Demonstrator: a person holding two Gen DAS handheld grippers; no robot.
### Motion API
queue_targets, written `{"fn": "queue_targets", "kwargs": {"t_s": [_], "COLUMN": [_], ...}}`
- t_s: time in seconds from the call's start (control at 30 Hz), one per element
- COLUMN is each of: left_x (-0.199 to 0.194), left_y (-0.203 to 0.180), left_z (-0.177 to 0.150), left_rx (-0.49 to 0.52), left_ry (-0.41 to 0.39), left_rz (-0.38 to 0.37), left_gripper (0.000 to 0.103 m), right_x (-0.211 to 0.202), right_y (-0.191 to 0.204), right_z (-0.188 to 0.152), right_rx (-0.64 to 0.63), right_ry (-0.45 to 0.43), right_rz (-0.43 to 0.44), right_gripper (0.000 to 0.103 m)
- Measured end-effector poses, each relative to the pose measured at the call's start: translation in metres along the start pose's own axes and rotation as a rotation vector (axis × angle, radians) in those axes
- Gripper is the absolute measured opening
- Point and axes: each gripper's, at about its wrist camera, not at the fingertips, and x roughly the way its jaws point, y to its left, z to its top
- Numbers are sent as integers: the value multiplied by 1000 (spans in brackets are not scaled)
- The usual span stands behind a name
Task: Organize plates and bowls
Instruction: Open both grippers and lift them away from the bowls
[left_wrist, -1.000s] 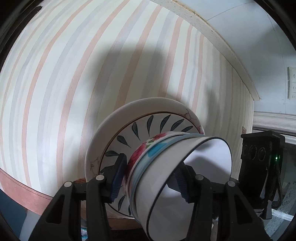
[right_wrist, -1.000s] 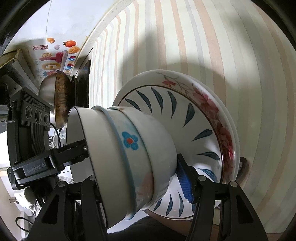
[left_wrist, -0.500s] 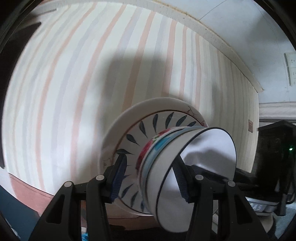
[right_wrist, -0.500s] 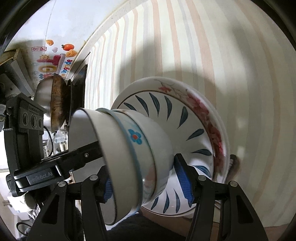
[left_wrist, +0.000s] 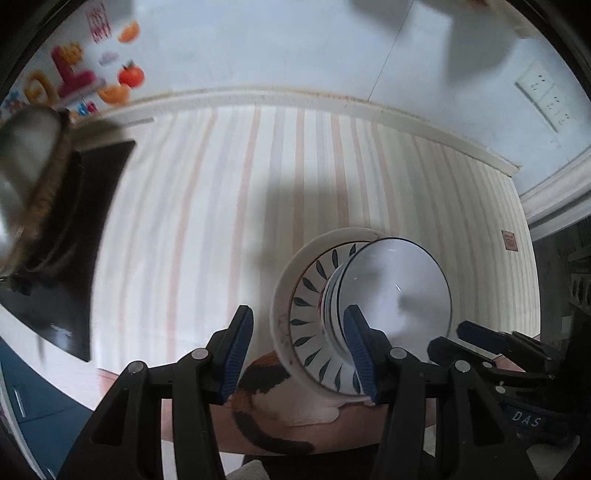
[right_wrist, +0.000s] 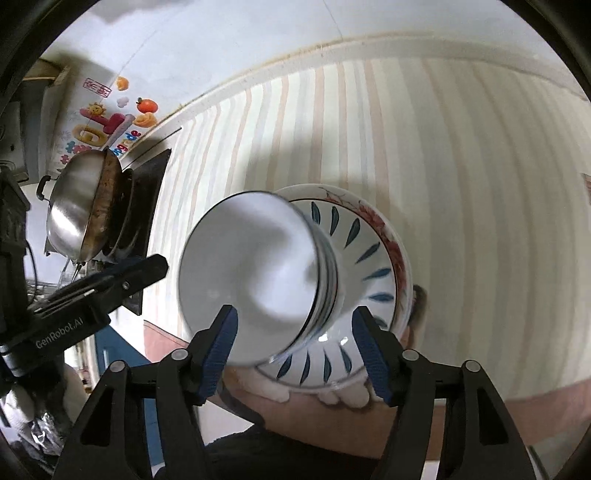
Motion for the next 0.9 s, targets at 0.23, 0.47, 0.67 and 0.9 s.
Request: {"fn": "queue_targets", "kwargs": {"t_s": [0.23,0.47,0.67,0.9], "left_x": [-45,-99,-136,-192], "left_y": [-11,-25,-30,-36], "left_z": [-26,-59,-97,-148], "left_rx": [45,31,5,9], "left_ry": [-96,-242,-305,-400], "left_rz": [39,80,87,106], "left_gripper": [75,94,95,99], "right_x": [-62,-128,-182,-234], "right_y": [25,46,64,79], "right_z": [-39,-78,-117,-176], "right_rx": [-35,-98,-130,-161], "right_ry": [-127,-311,-435,-519], "right_rz": [-124,-270,-299,-299], "right_gripper": [90,96,99,101]}}
